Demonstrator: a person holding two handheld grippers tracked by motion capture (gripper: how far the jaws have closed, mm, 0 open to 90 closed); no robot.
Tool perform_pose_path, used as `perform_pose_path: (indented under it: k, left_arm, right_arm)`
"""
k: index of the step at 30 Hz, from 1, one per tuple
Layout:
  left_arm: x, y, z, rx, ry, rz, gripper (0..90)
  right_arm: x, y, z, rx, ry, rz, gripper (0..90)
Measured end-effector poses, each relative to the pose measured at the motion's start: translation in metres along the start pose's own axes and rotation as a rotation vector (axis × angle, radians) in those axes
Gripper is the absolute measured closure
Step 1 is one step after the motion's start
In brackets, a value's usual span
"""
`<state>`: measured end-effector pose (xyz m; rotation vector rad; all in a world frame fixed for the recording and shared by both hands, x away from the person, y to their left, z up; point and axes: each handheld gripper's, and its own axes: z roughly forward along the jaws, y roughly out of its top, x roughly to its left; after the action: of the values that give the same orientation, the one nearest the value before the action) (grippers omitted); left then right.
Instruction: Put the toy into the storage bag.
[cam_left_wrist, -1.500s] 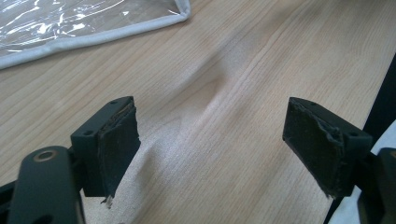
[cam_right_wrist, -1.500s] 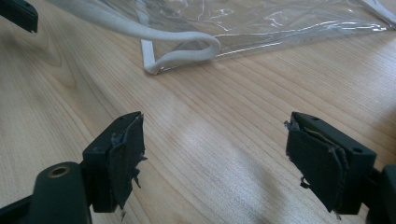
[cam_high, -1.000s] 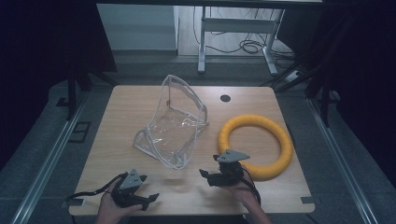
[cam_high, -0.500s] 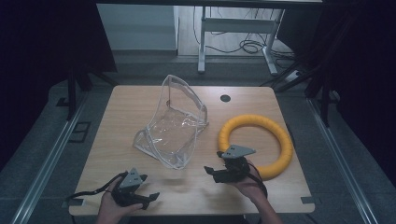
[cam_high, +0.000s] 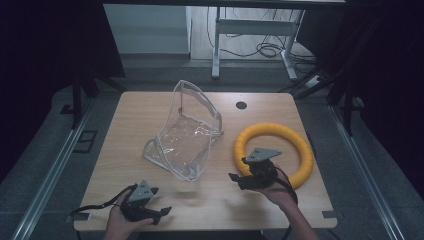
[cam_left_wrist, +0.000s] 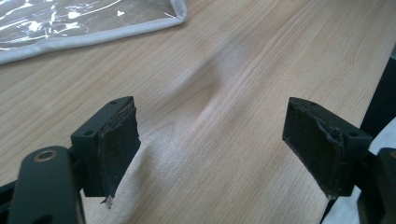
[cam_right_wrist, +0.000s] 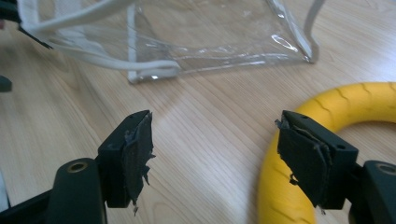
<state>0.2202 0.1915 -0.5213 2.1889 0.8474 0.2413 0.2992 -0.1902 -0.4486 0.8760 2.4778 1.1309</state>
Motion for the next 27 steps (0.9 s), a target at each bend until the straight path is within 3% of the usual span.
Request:
perform_pose_path:
  k: [5,13,27]
  left_arm:
    - [0.0,0.0,0.0,-0.002,-0.002,0.001,18.4]
    - [-0.001,0.0,0.001,-0.004,-0.011,-0.001,18.4]
    - [-0.002,-0.001,0.003,0.005,-0.016,0.001,18.4]
  right_arm:
    - [-0.007,0.002,-0.006,0.037,-0.02,-0.021,29.6]
    - [-0.019,0.003,-0.008,0.118,-0.014,-0.013,29.2]
    - [-0.039,-0.005,0.003,0.272,-0.007,-0.018,29.0]
